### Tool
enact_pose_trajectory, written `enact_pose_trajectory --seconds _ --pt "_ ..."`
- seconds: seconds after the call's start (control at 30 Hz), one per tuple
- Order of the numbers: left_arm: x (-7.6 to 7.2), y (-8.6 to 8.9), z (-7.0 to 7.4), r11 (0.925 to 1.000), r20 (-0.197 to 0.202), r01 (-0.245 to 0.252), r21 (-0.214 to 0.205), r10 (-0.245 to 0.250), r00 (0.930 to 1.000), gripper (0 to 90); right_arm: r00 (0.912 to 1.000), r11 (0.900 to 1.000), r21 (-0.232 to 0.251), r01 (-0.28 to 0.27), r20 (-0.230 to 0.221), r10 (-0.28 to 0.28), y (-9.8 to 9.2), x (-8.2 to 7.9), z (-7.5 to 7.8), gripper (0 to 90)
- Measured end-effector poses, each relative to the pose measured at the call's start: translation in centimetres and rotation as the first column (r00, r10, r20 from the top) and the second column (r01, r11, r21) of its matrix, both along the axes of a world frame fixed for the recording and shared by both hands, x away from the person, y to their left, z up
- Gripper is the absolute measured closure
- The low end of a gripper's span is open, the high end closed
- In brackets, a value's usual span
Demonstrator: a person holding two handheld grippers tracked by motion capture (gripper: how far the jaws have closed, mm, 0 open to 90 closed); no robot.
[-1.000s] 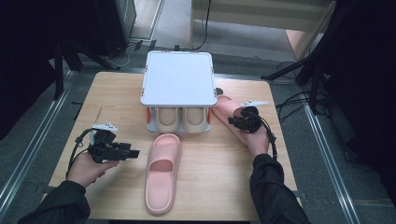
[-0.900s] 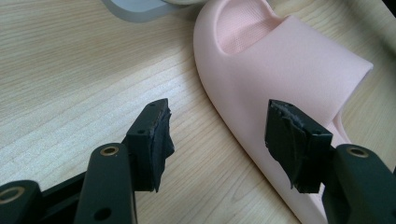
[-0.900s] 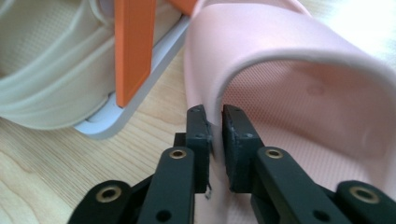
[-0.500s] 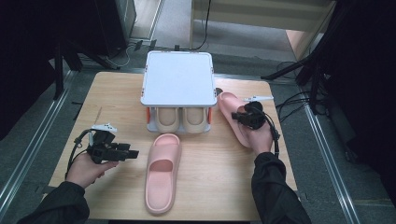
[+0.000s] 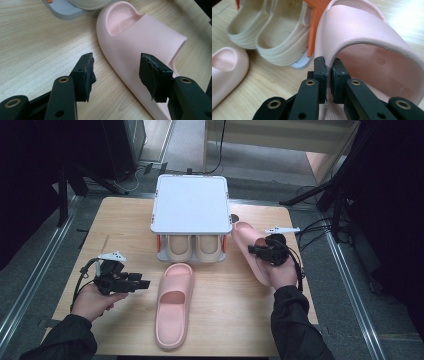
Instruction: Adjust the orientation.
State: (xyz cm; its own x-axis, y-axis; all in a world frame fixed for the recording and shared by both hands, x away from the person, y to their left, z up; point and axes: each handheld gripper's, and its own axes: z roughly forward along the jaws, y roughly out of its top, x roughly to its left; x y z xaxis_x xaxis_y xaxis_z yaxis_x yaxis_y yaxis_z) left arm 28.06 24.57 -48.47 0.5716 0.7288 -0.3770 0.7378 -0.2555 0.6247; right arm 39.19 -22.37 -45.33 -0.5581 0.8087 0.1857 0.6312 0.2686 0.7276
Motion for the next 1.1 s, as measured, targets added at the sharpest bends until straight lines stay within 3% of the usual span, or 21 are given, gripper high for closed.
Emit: enact_pose_trajectory --seconds 0.3,0.6,0.77,1.1 --pt "0.5 -1.0 0.1 0.9992 0.006 0.041 0.003 -0.041 0.9991 45.4 1.0000 0.9996 0.029 -0.004 0.000 0.004 -0.6 -3.0 0.8 86.0" --pt "1.0 -2.0 0.2 0.9970 0.009 0.077 -0.001 -0.077 0.9970 45.6 0.9999 0.9995 0.029 -0.014 -0.006 0.014 -0.4 -5.9 0.8 85.9" --pt "1.3 -2.5 0.3 0.9928 0.033 0.120 0.005 -0.120 0.9922 48.8 0.9992 0.9989 0.029 -0.038 -0.014 0.038 0.5 -7.9 0.5 86.0" --pt "2.0 -3.5 0.4 0.9892 0.048 0.146 0.007 -0.146 0.9881 52.0 0.9942 0.9950 0.010 -0.100 -0.041 0.100 3.1 -10.9 -0.3 85.8"
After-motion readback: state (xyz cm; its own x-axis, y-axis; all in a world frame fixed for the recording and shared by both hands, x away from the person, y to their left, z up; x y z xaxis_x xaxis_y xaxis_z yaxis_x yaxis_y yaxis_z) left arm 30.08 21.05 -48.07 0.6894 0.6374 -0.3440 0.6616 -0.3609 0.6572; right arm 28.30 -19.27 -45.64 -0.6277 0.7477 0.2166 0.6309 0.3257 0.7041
